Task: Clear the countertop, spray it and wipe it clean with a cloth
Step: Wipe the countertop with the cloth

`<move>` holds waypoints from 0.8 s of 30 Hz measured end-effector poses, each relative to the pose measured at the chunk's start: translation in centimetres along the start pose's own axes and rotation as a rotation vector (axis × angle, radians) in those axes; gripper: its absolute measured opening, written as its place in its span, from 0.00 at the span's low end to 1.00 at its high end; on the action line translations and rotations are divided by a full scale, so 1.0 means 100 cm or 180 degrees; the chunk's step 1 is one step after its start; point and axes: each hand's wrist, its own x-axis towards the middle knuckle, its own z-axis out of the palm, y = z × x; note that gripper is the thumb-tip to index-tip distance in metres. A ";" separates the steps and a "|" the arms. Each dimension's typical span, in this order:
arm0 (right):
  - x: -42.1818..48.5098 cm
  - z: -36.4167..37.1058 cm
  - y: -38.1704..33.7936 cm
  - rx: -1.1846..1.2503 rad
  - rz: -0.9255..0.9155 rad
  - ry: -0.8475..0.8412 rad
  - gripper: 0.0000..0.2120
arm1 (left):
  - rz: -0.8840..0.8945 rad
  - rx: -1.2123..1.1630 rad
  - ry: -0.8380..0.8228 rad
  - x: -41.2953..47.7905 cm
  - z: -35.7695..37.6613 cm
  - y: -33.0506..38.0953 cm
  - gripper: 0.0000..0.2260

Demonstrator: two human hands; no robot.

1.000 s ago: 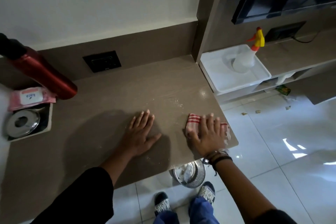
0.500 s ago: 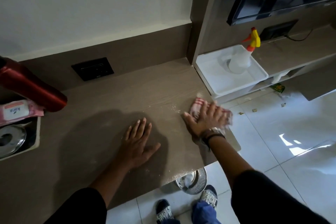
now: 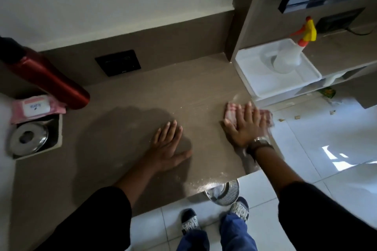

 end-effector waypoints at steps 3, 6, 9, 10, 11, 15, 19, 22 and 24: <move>0.007 0.004 -0.049 -0.0189 -0.0494 -0.0065 0.43 | 0.0078 0.0093 0.0128 -0.002 -0.001 0.001 0.43; -0.046 0.027 -0.035 -0.0334 -0.0925 -0.0021 0.38 | 0.0115 0.0057 0.0374 -0.007 0.003 0.003 0.45; -0.086 0.039 0.006 -0.0341 -0.0872 -0.0054 0.36 | 0.0166 0.0150 0.0640 -0.010 0.008 0.003 0.45; -0.088 0.039 0.016 -0.0351 -0.0772 -0.0093 0.36 | 0.0174 0.0183 0.0704 -0.011 0.009 0.002 0.45; -0.082 0.035 0.020 -0.0341 -0.0661 -0.0122 0.36 | 0.0176 0.0205 0.0753 -0.011 0.010 0.002 0.45; -0.026 0.014 -0.012 -0.0093 -0.0274 -0.0101 0.41 | 0.0164 0.0159 0.0725 -0.015 0.008 0.004 0.42; 0.008 -0.003 -0.063 0.0028 -0.0354 -0.0197 0.46 | -0.0321 -0.0357 0.1199 -0.042 0.009 -0.014 0.39; -0.023 0.012 -0.069 -0.0310 -0.0822 -0.0154 0.43 | -0.0915 -0.0488 0.1584 -0.078 0.016 -0.054 0.38; -0.055 0.023 -0.064 -0.0365 -0.1044 -0.0137 0.41 | -0.1312 -0.0536 0.1655 -0.084 0.012 -0.080 0.37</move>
